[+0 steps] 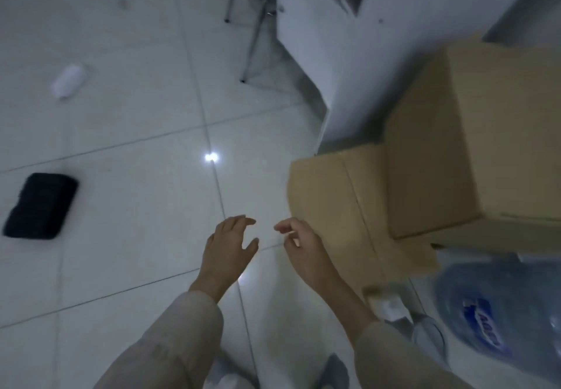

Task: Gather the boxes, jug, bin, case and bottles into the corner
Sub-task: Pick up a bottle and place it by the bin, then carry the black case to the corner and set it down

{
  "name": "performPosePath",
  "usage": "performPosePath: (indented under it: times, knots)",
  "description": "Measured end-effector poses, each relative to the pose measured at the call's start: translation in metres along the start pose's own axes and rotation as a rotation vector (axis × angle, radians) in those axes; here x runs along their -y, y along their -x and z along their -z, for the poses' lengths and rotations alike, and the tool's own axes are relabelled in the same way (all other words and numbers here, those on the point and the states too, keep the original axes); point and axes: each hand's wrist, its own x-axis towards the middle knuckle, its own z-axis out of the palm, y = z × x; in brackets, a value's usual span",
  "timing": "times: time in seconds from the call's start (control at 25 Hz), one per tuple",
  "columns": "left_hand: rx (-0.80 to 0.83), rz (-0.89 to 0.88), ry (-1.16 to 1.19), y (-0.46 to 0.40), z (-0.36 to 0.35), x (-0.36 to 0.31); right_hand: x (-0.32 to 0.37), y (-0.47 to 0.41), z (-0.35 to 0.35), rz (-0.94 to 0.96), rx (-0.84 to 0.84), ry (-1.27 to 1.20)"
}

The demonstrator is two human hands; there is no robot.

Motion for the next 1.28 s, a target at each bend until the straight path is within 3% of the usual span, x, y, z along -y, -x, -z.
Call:
performPosePath:
  times: [0.24,0.52,0.8,1.28]
  knots:
    - [-0.326,0.227,0.163,0.022,0.138,0.124,0.137,-0.039,-0.120,0.185,0.192,0.032]
    - [-0.540,0.484,0.252,0.088,0.237,0.265,0.229,-0.056,-0.268,0.261,0.414,0.039]
    - [-0.588,0.619,0.310,0.090,0.285,0.356,0.264,-0.102,-0.364,0.241,0.527,0.088]
    - [-0.601,0.785,0.558,-0.035,0.326,0.505,0.311,-0.285,-0.512,0.124,0.617,0.284]
